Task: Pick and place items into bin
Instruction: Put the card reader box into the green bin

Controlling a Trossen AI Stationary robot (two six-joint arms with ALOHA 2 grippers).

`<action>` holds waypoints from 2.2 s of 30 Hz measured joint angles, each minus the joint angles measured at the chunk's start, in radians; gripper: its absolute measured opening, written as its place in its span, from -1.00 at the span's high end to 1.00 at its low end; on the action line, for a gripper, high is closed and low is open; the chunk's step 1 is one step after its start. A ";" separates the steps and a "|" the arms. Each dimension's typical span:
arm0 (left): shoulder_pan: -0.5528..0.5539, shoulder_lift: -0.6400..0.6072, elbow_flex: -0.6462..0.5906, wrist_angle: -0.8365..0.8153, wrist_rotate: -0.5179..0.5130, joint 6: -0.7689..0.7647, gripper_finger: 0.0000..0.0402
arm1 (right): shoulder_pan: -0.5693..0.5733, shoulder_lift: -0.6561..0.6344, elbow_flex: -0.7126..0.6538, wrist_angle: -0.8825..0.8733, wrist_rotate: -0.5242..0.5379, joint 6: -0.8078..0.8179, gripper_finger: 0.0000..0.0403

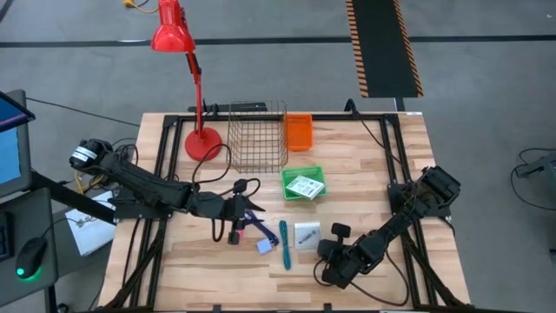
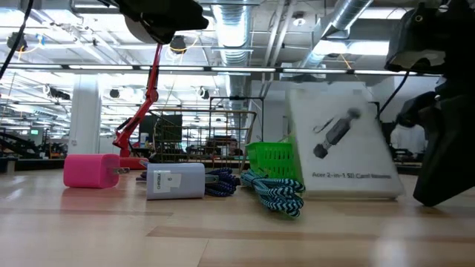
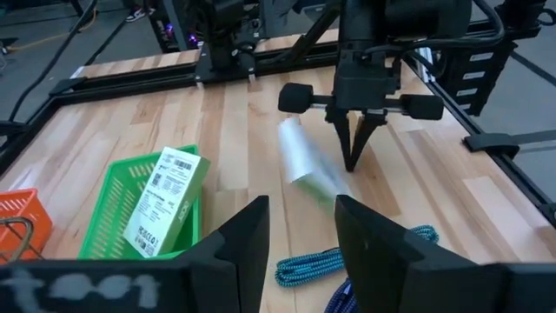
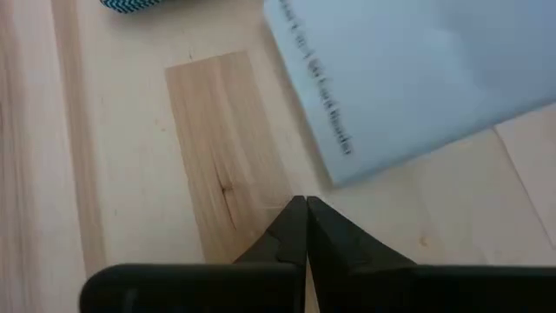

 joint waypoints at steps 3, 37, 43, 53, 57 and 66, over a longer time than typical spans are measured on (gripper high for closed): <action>0.004 0.021 -0.001 -0.003 0.004 0.005 0.40 | 0.000 0.000 0.000 0.000 0.005 0.000 1.00; 0.003 0.304 0.072 0.172 0.132 0.025 0.40 | -0.041 -0.008 -0.040 0.060 0.167 0.023 1.00; 0.017 0.304 0.072 0.172 0.130 0.040 0.40 | -0.033 -0.007 -0.041 0.060 0.162 0.027 1.00; 0.068 0.304 0.072 0.172 0.130 0.000 0.40 | -0.026 -0.005 -0.042 0.060 0.156 0.046 1.00; 0.081 0.304 0.072 0.173 0.138 -0.080 0.40 | -0.020 -0.005 -0.042 0.059 0.156 0.053 1.00; 0.115 0.305 0.072 0.151 0.146 -0.235 0.40 | -0.020 -0.004 -0.042 0.058 0.156 0.052 1.00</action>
